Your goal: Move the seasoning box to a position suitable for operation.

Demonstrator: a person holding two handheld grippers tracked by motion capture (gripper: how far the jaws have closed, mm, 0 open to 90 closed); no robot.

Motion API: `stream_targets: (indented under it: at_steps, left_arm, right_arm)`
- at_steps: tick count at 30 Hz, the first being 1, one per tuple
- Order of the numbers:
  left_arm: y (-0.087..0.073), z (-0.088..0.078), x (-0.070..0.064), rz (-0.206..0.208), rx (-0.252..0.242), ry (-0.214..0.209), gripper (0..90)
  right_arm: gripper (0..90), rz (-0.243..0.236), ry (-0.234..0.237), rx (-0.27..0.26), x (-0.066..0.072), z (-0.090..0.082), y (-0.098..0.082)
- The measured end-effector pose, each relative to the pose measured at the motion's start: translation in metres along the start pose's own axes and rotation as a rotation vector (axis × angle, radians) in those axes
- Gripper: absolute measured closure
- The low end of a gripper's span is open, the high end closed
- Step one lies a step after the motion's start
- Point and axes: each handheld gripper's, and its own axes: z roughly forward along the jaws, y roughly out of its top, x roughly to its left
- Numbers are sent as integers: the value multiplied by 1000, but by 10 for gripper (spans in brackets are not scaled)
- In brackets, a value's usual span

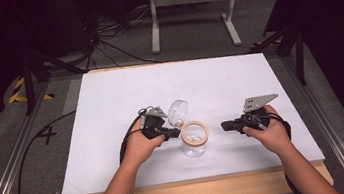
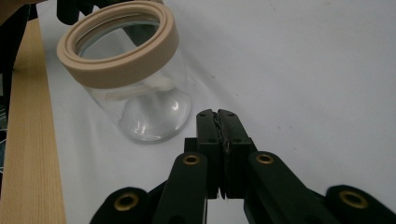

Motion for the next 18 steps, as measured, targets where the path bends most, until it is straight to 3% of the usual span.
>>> stream_targets:
  at_steps: [9,15,18]
  left_arm:
    - [-7,-18,-2,-1,31,24,880]
    - [-14,-37,-1,-27,11,46,871]
    - [-17,-45,1,-45,-7,56,871]
  right_arm:
    - [894,-42,24,18,17,23,7]
    - [898,-64,51,60,24,41,9]
    - [900,-75,41,72,24,42,11]
